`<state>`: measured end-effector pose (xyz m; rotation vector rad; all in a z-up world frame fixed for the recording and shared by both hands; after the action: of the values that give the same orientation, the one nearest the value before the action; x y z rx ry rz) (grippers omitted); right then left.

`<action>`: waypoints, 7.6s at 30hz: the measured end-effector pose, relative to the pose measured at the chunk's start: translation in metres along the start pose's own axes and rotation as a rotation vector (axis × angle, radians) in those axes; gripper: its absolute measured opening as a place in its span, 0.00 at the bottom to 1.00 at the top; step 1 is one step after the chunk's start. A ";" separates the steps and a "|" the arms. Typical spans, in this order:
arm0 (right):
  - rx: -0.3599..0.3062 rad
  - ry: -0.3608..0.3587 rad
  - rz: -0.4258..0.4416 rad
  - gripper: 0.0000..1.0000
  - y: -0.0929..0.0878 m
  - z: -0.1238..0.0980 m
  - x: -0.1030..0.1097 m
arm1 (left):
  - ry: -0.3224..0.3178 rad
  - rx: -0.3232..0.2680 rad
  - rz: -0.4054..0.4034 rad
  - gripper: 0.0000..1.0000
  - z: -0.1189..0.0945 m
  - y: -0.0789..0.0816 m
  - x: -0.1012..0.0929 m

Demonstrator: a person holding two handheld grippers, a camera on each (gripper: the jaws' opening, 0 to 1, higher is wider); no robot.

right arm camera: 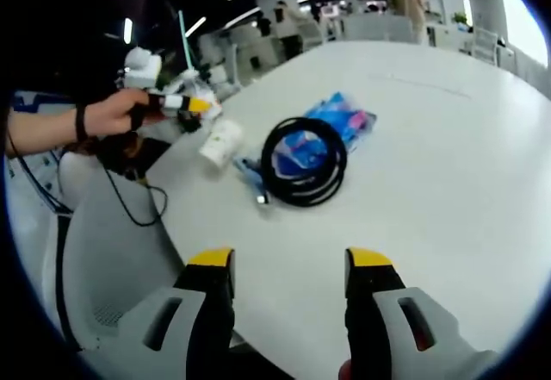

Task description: Arrange the tabletop items into an orderly group along one side of the table until the central work area is clear of visible clutter.

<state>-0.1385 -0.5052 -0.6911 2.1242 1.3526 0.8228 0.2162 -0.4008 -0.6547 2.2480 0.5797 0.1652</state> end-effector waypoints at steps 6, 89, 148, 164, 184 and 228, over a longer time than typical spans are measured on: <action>0.005 -0.007 0.004 0.49 0.000 -0.001 -0.003 | 0.001 -0.016 0.000 0.36 0.017 0.015 0.002; -0.027 0.051 0.050 0.50 0.003 0.000 -0.008 | -0.118 0.031 -0.522 0.42 -0.036 -0.079 -0.055; -0.004 0.037 0.111 0.48 -0.025 -0.009 -0.012 | -0.194 0.066 -0.525 0.38 -0.027 -0.106 -0.086; -0.003 0.119 0.053 0.46 -0.015 0.001 0.015 | -0.273 0.104 -0.390 0.38 -0.051 -0.123 -0.105; -0.064 0.188 0.030 0.44 0.017 0.006 0.030 | -0.389 0.132 -0.133 0.38 -0.056 -0.115 -0.150; -0.067 0.486 0.043 0.26 0.035 0.002 0.077 | -0.653 0.175 0.552 0.38 -0.068 -0.110 -0.225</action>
<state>-0.0903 -0.4483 -0.6510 1.9807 1.4826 1.4496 -0.0428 -0.3941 -0.6745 2.3940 -0.3891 -0.3520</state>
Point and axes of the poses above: the point that each gripper's makers call its tool centre point, and the gripper's own axes: z roughly forward along the fingers, x roughly to its left, y roughly out of its top, the point moved 4 cm from there along -z, roughly backward along the fingers, and after that the axes turned 6 degrees about -y, right-handed, at the moved point
